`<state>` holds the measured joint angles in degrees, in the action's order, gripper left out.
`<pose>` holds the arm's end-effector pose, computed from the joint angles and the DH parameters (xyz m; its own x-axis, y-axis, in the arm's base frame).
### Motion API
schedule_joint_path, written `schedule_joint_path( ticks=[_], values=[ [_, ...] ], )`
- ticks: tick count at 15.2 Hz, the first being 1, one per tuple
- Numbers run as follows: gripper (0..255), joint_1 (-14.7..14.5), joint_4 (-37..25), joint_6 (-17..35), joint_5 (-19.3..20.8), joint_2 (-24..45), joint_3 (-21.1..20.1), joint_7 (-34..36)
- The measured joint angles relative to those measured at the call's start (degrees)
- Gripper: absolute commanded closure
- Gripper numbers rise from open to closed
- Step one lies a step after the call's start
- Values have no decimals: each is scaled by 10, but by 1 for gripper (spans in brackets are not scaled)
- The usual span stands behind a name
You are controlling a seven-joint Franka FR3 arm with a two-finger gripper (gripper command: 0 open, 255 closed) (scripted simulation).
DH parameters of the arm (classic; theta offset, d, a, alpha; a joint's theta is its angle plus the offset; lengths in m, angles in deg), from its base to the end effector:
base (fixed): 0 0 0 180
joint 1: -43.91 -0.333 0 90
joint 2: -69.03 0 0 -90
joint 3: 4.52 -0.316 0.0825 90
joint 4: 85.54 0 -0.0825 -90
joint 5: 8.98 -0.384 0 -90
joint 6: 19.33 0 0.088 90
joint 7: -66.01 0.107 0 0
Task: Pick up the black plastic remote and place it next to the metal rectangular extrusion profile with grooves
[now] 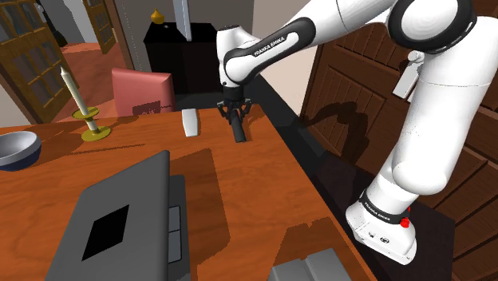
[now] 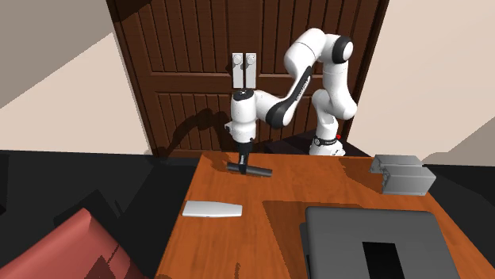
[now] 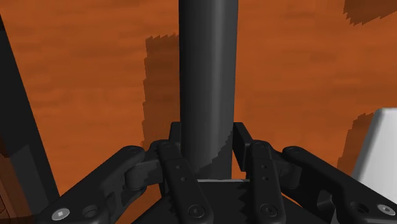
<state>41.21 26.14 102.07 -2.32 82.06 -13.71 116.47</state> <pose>0.5850 0.1143 0.3612 0.8181 -0.5749 0.0106 -0.5738 -0.8150 0.0809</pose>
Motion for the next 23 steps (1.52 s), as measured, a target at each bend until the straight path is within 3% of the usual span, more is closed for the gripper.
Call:
schedule_joint_path(
  ticks=[23],
  values=[
    [255, 1, -111, -163, -16, -53, -3, -18]
  ],
)
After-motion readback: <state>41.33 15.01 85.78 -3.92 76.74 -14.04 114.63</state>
